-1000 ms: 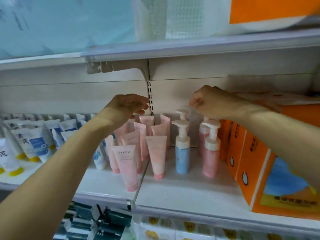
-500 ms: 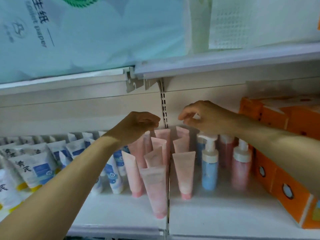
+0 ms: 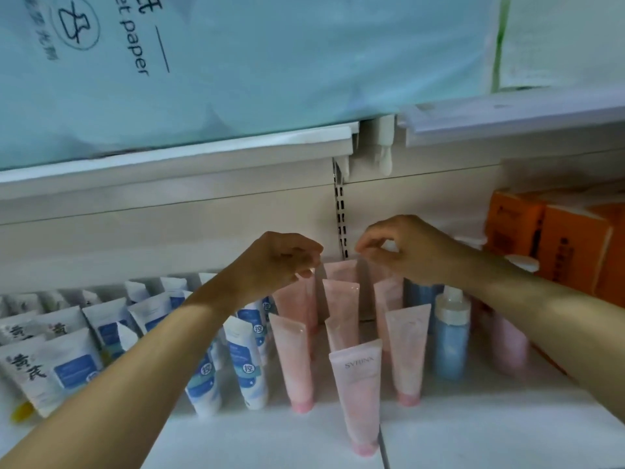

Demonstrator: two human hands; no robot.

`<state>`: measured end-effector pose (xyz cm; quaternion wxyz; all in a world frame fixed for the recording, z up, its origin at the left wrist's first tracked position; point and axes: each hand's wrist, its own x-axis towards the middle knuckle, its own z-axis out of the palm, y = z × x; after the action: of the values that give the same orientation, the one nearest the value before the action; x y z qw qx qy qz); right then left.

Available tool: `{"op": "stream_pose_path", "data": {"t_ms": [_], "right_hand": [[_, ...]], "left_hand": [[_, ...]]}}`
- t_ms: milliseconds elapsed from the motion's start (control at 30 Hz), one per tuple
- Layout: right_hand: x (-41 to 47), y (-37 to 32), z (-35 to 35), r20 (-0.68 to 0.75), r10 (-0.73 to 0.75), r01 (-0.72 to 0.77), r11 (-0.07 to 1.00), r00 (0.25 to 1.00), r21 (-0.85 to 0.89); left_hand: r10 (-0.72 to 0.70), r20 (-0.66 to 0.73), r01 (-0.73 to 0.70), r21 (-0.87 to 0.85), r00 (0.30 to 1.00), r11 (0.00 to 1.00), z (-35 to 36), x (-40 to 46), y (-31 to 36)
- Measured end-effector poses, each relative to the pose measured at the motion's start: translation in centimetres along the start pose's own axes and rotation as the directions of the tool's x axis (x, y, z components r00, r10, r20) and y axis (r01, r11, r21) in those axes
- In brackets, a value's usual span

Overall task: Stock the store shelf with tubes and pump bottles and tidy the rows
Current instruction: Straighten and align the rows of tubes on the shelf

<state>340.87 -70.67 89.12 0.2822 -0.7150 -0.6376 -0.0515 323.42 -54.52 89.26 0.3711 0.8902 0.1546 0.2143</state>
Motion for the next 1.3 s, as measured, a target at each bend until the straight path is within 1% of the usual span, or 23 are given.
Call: {"op": "stream_pose_path", "data": {"t_ms": [100, 167, 233, 300, 433, 500, 567, 667, 800, 900, 1000, 1133, 1300], "right_hand": [[0.9, 0.5, -1.0, -0.003, 0.021, -0.022, 0.999, 1.000, -0.027], [1.9, 1.1, -1.5, 0.006, 0.046, -0.046, 0.998, 0.999, -0.048], [3.0, 1.7, -1.6, 0.030, 0.084, -0.080, 0.991, 0.996, -0.110], [4.0, 2.1, -1.3, 0.070, 0.131, -0.115, 0.972, 0.989, -0.204], [5.7, 3.1, -0.4, 0.152, 0.224, -0.131, 0.876, 0.963, -0.464], [6.1, 3.6, 0.0, 0.178, 0.270, -0.137, 0.834, 0.946, -0.535], [6.2, 4.0, 0.4, 0.213, 0.308, -0.137, 0.809, 0.927, -0.572], [6.2, 4.5, 0.9, 0.260, 0.344, -0.125, 0.786, 0.902, -0.606], [6.6, 5.2, 1.0, 0.299, 0.323, -0.091, 0.801, 0.898, -0.592], [6.9, 5.8, 1.2, 0.306, 0.278, -0.076, 0.840, 0.910, -0.537], [7.1, 6.4, 1.6, 0.299, 0.248, -0.082, 0.877, 0.921, -0.474], [7.3, 6.9, 1.8, 0.289, 0.235, -0.077, 0.880, 0.928, -0.470], [7.2, 7.0, 1.8, 0.296, 0.236, -0.070, 0.876, 0.926, -0.478]], "left_hand": [[0.053, -0.047, -0.048, 0.105, 0.997, 0.993, -0.3, 1.3, -0.6], [0.083, -0.093, -0.073, 0.110, 0.992, 0.991, -0.3, 2.2, -1.1], [0.103, -0.115, -0.085, 0.155, 0.988, 0.984, -0.1, 3.1, -1.4], [0.126, -0.103, -0.095, 0.260, 0.987, 0.961, 0.5, 3.9, -1.6], [0.166, -0.055, -0.122, 0.467, 0.985, 0.876, 1.9, 5.7, -1.5], [0.149, -0.021, -0.112, 0.563, 0.989, 0.819, 2.7, 6.4, -1.4], [0.126, 0.012, -0.102, 0.669, 0.992, 0.736, 3.3, 7.1, -1.4], [0.099, 0.050, -0.103, 0.757, 0.994, 0.645, 3.9, 8.0, -1.7], [0.063, 0.070, -0.093, 0.806, 0.996, 0.584, 4.6, 8.9, -2.3], [0.039, 0.060, -0.071, 0.813, 0.997, 0.578, 4.8, 9.2, -2.8], [0.059, 0.045, -0.071, 0.809, 0.997, 0.584, 4.9, 9.3, -3.1], [0.078, 0.040, -0.078, 0.815, 0.996, 0.574, 4.9, 9.4, -3.2], [0.068, 0.024, -0.059, 0.810, 0.997, 0.583, 4.9, 9.3, -3.5]]}}
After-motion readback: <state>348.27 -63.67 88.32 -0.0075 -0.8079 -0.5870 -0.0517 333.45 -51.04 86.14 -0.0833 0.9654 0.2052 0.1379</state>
